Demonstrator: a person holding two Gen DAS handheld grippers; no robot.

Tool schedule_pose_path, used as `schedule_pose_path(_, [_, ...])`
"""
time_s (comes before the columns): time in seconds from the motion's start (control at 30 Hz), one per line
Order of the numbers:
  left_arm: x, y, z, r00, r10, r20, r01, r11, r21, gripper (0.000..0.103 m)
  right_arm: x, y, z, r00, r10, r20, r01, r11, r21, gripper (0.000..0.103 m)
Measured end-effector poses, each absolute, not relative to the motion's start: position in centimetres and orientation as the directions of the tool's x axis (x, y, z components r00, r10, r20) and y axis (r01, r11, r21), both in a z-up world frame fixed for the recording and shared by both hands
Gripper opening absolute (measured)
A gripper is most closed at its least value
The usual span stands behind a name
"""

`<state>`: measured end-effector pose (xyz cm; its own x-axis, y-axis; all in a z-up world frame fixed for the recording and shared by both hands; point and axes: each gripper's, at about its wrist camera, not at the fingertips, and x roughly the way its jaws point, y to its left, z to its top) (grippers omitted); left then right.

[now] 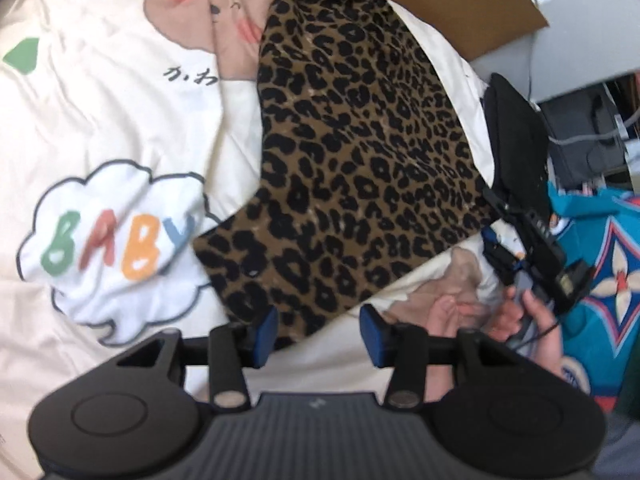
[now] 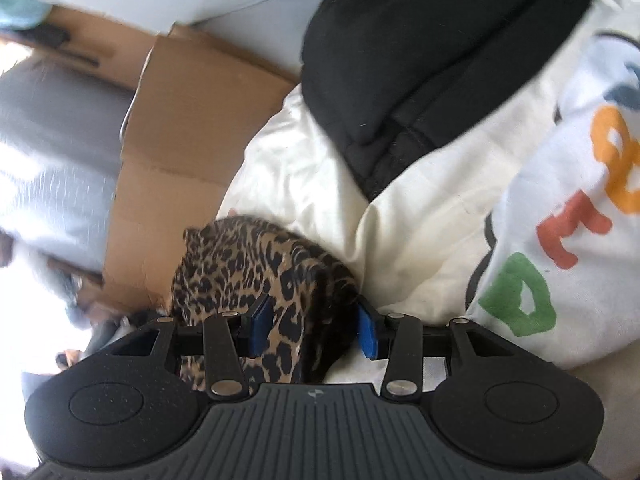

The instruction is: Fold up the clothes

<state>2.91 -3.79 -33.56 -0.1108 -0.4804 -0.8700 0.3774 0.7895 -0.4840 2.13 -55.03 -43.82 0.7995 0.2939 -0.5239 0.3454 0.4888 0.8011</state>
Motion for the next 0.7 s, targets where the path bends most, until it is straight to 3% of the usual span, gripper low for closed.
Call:
schedule_pose_path(0.13, [2.9, -1.6, -35.0, -0.111, -0.525, -0.844, 0.327, 0.783, -0.53, 0.051, 3.1, -56.0, -44.2, 0.784, 0.329, -0.527, 0.36, 0.45, 0.817, 0.046])
schedule_pose_path(0.2, [2.9, -0.8, -35.7, -0.103, -0.552, -0.827, 0.293, 0.778, -0.556, 0.052, 3.6, -56.3, -44.3, 0.77, 0.34, -0.539, 0.375, 0.443, 0.814, 0.035])
schedule_pose_path(0.27, [2.9, -0.8, -36.4, -0.12, -0.557, -0.822, 0.3, 0.769, -0.565, 0.054, 3.8, -56.6, -44.1, 0.762, 0.339, -0.552, 0.384, 0.45, 0.806, 0.017])
schedule_pose_path(0.33, [3.1, -0.7, -36.9, -0.129, -0.554, -0.823, 0.297, 0.77, -0.565, 0.055, 3.5, -57.0, -43.7, 0.77, 0.319, -0.553, 0.386, 0.456, 0.802, 0.01])
schedule_pose_path(0.57, [3.5, 0.5, -38.9, -0.121, -0.571, -0.812, 0.218, 0.783, -0.583, 0.058, 3.4, -57.5, -43.1, 0.778, 0.275, -0.565, 0.404, 0.47, 0.785, 0.007])
schedule_pose_path(0.7, [3.6, 1.2, -40.4, -0.105, -0.62, -0.777, 0.141, 0.765, -0.629, 0.062, 3.6, -57.3, -43.0, 0.763, 0.274, -0.586, 0.417, 0.483, 0.77, 0.01])
